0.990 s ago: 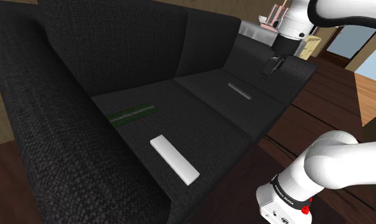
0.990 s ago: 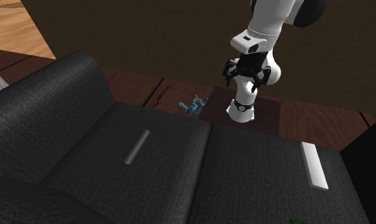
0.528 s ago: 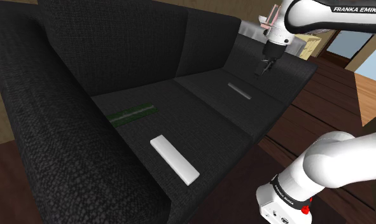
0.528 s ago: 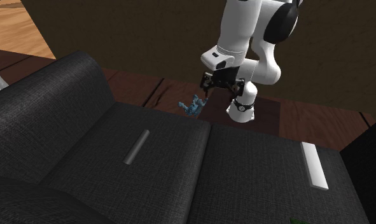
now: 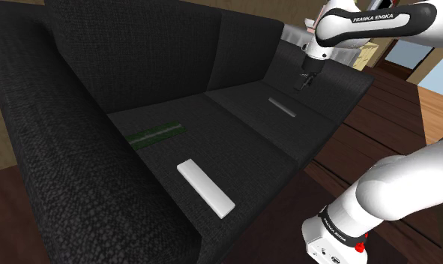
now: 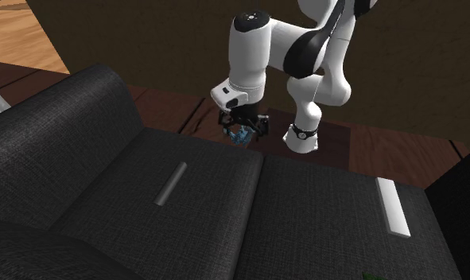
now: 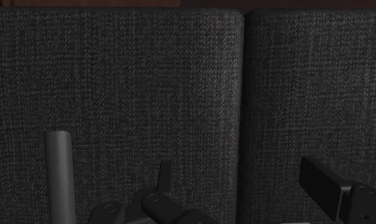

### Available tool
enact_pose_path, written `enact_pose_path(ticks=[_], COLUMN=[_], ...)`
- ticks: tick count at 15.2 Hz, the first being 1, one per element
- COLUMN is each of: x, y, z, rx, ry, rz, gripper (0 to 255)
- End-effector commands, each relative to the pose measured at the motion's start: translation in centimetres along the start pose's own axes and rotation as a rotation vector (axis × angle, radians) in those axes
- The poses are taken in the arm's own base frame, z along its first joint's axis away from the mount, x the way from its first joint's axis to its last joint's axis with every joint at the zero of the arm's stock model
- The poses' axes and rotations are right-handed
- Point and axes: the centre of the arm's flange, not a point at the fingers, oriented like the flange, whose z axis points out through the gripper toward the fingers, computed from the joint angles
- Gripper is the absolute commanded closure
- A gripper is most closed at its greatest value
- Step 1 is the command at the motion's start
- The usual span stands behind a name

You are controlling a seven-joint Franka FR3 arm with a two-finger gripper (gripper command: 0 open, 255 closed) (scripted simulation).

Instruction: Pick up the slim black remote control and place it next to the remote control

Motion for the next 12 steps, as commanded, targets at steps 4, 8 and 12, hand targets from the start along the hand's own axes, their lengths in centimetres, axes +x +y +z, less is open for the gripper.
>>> enact_pose_path(ticks=[4, 8, 12], x=[3.1, 5.4, 7.8], y=[5.6, 9.9, 14.3], z=[3.0, 5.5, 8.0], rx=[0.017, 0.031, 0.045], ry=[-0.019, -0.034, -0.049], rz=[0.003, 0.006, 0.009], gripper=[0, 0, 0])
